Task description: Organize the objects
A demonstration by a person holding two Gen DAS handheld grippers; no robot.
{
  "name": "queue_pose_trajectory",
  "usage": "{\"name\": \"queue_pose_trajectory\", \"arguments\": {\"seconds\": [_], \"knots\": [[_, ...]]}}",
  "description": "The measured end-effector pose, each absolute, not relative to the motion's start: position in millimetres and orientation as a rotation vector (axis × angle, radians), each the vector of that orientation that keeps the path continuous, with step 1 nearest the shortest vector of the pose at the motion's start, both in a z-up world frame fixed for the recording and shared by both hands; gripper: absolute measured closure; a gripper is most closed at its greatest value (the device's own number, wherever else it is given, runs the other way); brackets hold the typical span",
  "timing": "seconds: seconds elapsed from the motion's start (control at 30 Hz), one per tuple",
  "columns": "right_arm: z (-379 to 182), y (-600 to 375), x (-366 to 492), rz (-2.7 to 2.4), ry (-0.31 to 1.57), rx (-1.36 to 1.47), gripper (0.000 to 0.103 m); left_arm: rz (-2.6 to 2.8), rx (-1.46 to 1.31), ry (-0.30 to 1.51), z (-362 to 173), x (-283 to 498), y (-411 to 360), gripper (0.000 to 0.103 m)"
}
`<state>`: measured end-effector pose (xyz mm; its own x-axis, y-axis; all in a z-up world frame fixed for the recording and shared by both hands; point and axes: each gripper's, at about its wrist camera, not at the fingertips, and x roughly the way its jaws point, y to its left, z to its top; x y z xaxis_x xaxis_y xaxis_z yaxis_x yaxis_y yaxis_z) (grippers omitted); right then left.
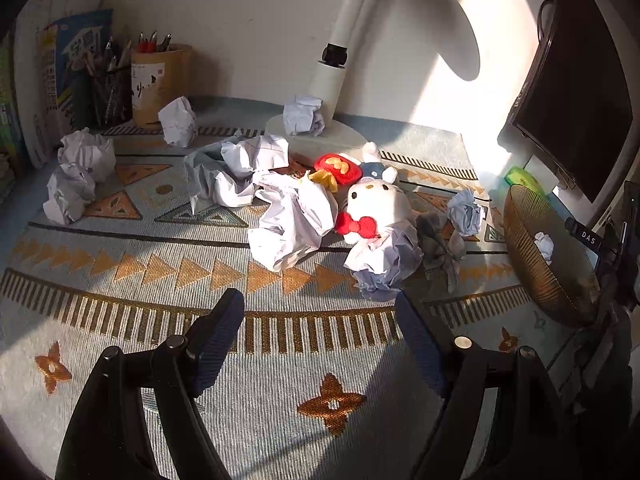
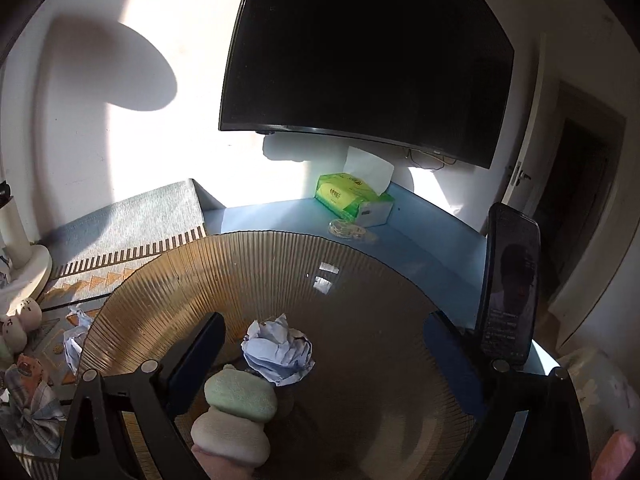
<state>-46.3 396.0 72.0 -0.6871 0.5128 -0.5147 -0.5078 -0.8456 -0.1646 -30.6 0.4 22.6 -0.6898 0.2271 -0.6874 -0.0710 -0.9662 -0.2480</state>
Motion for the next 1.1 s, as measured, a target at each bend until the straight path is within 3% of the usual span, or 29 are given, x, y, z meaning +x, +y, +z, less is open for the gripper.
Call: {"name": "queue_pose_trajectory", "arguments": {"seconds": [0.27, 0.5, 0.7, 0.73, 1.1], "knots": [[120.1, 307.7, 15.7, 2.494, -0.315, -0.405, 0.000, 2.804, -1.106, -0.284, 35.6, -7.8, -26.4, 0.026], [84.4, 208.5, 25.9, 3.039, -0.213, -0.772, 0.000, 2.868, -1.123, -0.225, 32.5, -4.1, -39.5, 0.026], [21.6, 187.1, -7.7, 3.053, -0.108, -1.056, 0.000, 2.970, -1.128, -0.170, 20.1, -18.1, -46.4, 0.026], [17.9, 188.7, -12.4, 3.038, -0.099, -1.100, 0.005, 2.950, -1.114, -0.178, 20.2, -18.3, -46.6, 0.026], [18.9, 184.6, -10.1, 3.023, -0.154, -1.072, 0.007, 2.834, -1.128, -0.321, 12.2, -23.0, -58.2, 0.026]]}}
